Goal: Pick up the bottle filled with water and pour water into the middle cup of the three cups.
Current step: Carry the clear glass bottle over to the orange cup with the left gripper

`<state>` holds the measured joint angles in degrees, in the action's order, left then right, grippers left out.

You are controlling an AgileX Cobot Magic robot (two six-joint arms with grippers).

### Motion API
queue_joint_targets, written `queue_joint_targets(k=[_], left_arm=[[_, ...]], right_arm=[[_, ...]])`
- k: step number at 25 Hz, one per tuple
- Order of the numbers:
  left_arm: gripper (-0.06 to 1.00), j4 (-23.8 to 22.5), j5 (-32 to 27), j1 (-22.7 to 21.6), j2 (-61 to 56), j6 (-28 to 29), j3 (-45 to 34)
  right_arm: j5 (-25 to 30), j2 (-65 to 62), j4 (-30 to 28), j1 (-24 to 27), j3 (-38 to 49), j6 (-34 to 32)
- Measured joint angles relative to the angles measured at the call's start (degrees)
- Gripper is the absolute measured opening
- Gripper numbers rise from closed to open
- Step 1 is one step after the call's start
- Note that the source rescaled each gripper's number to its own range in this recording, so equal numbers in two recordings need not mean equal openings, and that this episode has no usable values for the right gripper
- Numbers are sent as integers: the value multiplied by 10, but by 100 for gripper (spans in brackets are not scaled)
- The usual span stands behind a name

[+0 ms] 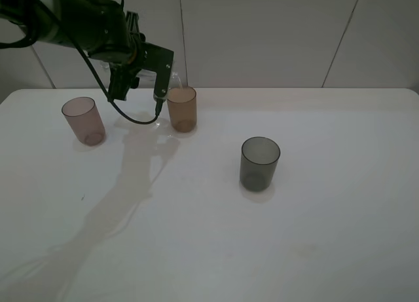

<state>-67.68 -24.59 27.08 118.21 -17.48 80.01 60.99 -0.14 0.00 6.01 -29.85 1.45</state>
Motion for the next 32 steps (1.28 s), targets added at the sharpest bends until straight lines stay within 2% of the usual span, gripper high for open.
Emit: queue_joint_targets(k=[32], left_arm=[[3, -7, -2, -1, 0, -19, -21]], right_arm=[[0, 0, 0, 0, 0, 0]])
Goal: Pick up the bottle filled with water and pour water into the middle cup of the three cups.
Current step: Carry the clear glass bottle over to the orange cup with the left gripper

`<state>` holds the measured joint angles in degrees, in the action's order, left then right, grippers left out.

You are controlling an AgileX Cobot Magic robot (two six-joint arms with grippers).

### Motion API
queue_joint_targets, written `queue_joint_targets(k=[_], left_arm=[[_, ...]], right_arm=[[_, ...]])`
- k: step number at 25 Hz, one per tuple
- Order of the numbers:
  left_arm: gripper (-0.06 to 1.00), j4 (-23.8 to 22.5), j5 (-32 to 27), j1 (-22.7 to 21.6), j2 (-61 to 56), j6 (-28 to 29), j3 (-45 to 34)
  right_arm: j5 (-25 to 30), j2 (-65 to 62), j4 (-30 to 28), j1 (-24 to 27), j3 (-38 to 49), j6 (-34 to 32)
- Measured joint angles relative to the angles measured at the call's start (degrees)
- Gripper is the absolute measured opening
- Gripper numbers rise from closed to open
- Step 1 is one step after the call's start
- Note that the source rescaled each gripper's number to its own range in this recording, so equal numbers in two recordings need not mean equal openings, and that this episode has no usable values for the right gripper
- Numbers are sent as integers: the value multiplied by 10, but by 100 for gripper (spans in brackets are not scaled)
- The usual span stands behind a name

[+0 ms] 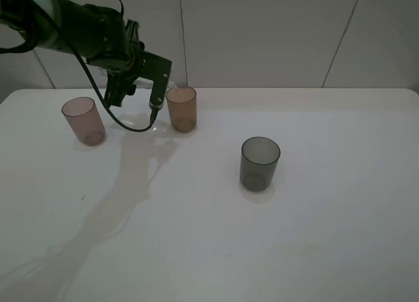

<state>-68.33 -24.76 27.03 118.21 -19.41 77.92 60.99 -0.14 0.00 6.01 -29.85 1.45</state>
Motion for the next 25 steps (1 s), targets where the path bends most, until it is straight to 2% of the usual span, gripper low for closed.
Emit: queue_joint_targets(k=[25], left_arm=[[3, -35, 1, 0, 0, 0, 2]], right_arm=[[0, 0, 0, 0, 0, 0]])
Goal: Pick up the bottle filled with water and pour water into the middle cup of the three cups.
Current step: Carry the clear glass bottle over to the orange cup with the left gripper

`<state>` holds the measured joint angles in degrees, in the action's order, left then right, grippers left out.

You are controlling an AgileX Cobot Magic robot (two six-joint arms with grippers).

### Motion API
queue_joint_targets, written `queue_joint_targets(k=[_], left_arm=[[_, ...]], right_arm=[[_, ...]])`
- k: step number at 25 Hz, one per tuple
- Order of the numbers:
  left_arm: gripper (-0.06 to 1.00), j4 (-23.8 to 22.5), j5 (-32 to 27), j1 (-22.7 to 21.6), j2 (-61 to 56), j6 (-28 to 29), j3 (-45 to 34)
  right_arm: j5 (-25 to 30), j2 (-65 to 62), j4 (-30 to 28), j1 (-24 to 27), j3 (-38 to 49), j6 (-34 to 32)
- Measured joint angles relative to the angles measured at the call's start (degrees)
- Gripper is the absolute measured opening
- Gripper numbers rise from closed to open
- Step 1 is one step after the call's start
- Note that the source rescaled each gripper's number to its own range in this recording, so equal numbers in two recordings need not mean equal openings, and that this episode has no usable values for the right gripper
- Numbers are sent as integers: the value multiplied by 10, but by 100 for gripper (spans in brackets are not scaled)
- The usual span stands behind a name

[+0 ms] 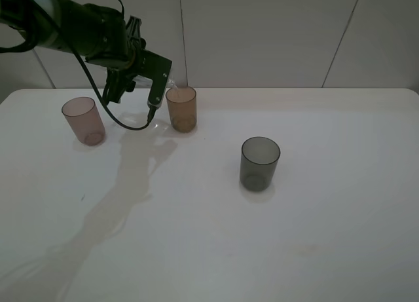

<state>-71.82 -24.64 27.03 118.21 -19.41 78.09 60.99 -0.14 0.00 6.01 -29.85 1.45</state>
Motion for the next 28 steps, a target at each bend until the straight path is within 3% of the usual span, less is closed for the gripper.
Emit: queue_joint_targets(k=[28], left_arm=[[3, -36, 9, 0, 0, 0, 7]], right_arm=[[0, 0, 0, 0, 0, 0]])
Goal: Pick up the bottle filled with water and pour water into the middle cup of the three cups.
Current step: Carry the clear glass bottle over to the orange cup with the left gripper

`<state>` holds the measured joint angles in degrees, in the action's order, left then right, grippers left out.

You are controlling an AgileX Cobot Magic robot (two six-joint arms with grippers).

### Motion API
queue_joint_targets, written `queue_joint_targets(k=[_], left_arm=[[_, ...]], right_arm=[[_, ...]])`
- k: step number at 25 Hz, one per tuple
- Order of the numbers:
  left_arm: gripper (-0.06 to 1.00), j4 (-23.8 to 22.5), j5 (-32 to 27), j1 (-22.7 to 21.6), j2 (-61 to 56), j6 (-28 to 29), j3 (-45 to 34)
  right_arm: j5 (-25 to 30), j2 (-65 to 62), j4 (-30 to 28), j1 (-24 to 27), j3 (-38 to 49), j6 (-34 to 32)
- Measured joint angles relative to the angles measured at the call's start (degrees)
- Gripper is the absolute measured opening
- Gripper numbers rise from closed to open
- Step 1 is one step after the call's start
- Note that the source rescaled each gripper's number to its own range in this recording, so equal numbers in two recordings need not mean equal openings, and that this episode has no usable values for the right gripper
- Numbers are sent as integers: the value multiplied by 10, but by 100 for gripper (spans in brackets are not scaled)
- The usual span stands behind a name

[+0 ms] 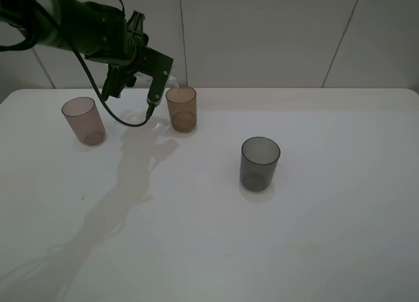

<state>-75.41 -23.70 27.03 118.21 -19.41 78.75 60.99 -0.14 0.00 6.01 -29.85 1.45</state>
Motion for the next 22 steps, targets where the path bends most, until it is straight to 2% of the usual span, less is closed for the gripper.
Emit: queue_joint_targets(k=[22], left_arm=[[3, -21, 5, -5, 0, 0, 12]], right_arm=[[0, 0, 0, 0, 0, 0]])
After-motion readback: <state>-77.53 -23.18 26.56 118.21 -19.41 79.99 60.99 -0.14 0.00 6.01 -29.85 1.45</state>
